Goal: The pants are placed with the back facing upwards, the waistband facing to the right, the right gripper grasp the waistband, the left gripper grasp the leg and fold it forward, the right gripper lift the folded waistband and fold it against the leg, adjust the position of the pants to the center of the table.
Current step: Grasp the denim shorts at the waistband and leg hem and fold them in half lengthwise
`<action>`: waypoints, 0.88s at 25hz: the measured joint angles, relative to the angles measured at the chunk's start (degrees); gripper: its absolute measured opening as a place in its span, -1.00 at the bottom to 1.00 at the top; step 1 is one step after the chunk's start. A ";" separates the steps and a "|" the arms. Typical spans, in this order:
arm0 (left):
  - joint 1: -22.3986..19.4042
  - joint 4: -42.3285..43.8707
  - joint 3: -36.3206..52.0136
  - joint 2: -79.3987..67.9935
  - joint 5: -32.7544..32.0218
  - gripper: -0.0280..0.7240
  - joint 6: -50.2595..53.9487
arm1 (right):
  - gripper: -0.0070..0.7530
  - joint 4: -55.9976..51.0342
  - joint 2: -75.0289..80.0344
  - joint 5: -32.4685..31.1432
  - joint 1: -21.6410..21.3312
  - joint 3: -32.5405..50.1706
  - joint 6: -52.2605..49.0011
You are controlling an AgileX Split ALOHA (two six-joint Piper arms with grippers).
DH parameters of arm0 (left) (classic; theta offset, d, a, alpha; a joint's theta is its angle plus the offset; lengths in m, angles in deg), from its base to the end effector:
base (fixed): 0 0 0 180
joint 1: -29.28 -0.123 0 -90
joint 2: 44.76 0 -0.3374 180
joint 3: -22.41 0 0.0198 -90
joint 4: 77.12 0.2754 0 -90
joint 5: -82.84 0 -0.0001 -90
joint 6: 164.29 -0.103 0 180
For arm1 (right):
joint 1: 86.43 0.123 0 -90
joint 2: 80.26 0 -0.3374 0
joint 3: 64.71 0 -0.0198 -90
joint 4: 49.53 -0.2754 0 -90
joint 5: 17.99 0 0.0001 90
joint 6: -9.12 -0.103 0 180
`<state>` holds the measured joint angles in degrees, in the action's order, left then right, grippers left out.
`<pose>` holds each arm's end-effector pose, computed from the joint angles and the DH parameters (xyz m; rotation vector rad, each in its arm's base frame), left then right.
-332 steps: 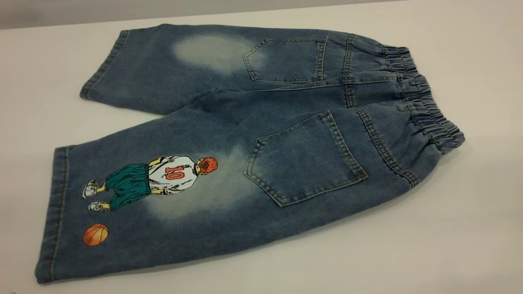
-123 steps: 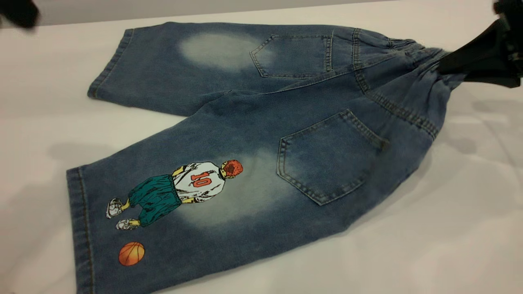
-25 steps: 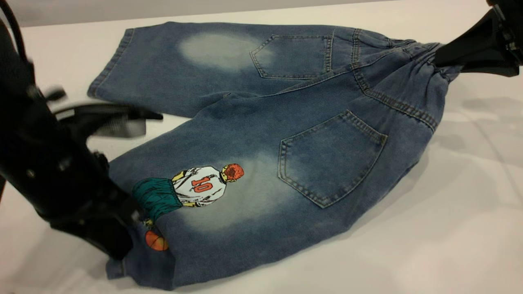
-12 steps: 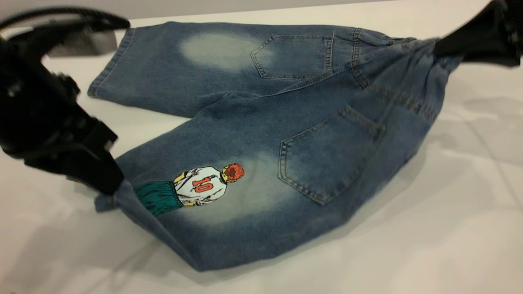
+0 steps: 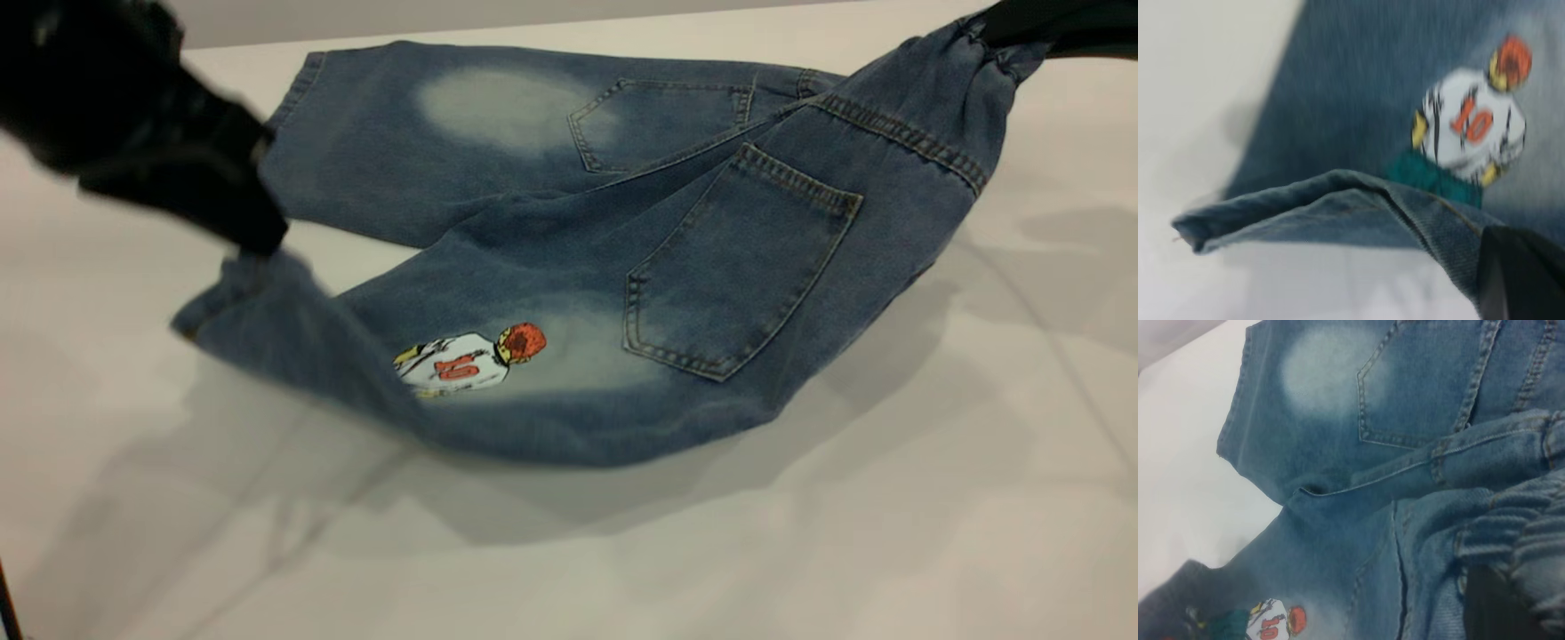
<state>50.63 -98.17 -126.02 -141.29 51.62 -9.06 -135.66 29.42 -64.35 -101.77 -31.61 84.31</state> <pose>0.2778 -0.1292 0.2103 0.7152 2.6660 -0.3274 0.3427 -0.0168 0.1738 0.2087 2.3706 0.9685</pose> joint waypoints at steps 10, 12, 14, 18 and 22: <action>-0.06 3.80 -8.99 -0.13 3.05 -0.90 0.00 | -0.89 8.40 0.00 2.96 0.00 -6.57 -9.00; -0.06 3.93 -9.83 -0.13 4.28 -0.90 0.00 | -0.89 8.91 0.00 3.09 0.00 -7.46 -9.88; -0.06 4.67 -10.49 -0.18 4.77 -0.90 0.46 | -0.89 9.12 0.33 3.13 0.00 -8.35 -10.34; -0.18 7.05 -11.74 -0.22 7.10 -0.90 2.33 | -0.89 9.36 1.81 3.20 0.00 -9.79 -10.76; -0.18 10.83 -13.95 -0.24 8.47 -0.90 5.56 | -0.89 9.62 3.97 3.49 0.00 -11.46 -11.27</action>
<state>50.44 -87.34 -139.97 -141.53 60.09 -3.50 -126.04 33.39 -60.86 -101.77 -43.07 73.04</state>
